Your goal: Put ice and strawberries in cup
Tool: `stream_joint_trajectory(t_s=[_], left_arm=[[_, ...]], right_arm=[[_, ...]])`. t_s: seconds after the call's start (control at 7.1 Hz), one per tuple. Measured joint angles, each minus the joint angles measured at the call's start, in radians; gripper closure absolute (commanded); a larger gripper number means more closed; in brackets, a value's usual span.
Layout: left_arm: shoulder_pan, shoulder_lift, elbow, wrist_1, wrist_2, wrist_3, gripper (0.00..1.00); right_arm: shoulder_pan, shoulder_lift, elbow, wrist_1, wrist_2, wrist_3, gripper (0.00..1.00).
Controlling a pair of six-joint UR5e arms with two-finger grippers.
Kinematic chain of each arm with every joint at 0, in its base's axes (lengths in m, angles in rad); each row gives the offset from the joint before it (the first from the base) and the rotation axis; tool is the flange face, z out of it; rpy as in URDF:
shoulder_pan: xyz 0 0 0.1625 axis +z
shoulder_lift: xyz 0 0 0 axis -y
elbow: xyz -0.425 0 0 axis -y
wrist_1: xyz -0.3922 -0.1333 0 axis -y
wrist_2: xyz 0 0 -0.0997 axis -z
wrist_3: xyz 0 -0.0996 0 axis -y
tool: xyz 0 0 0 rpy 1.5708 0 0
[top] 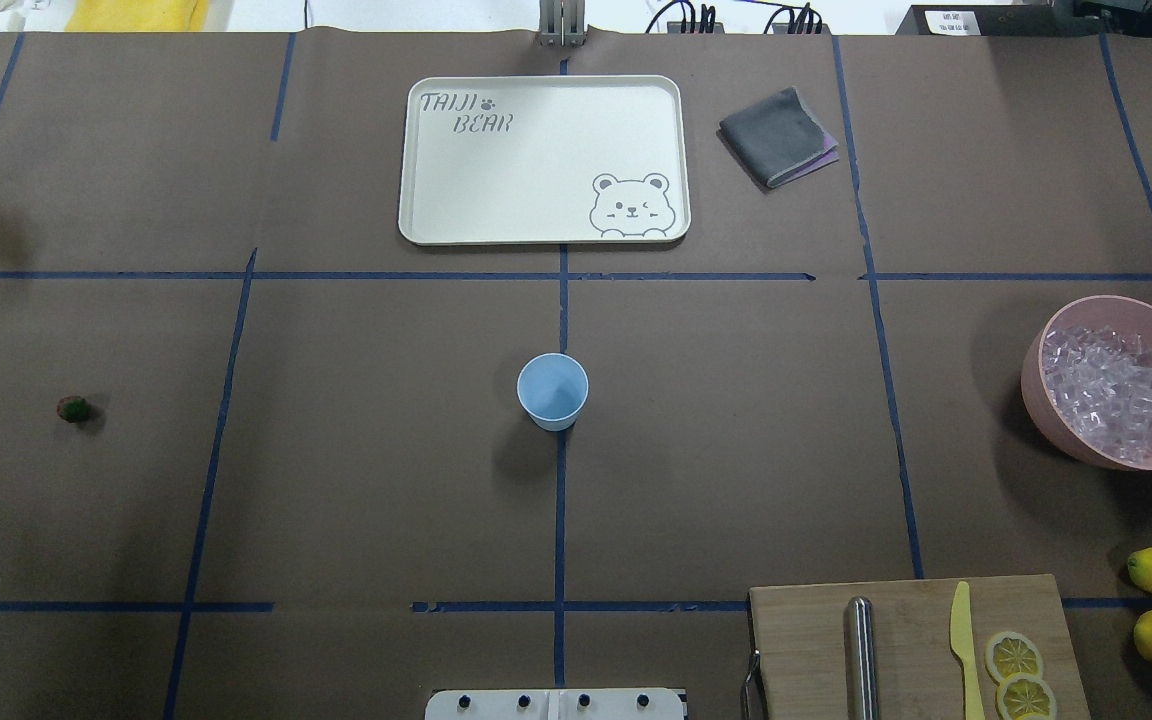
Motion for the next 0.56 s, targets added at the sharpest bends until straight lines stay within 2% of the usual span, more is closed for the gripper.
stream_joint_trajectory(t_s=[0.56], left_arm=[[0.001,-0.001,0.011,-0.001,0.001,0.003,0.0]], right_arm=[[0.0,0.001,0.004,0.001,0.001,-0.001,0.0]])
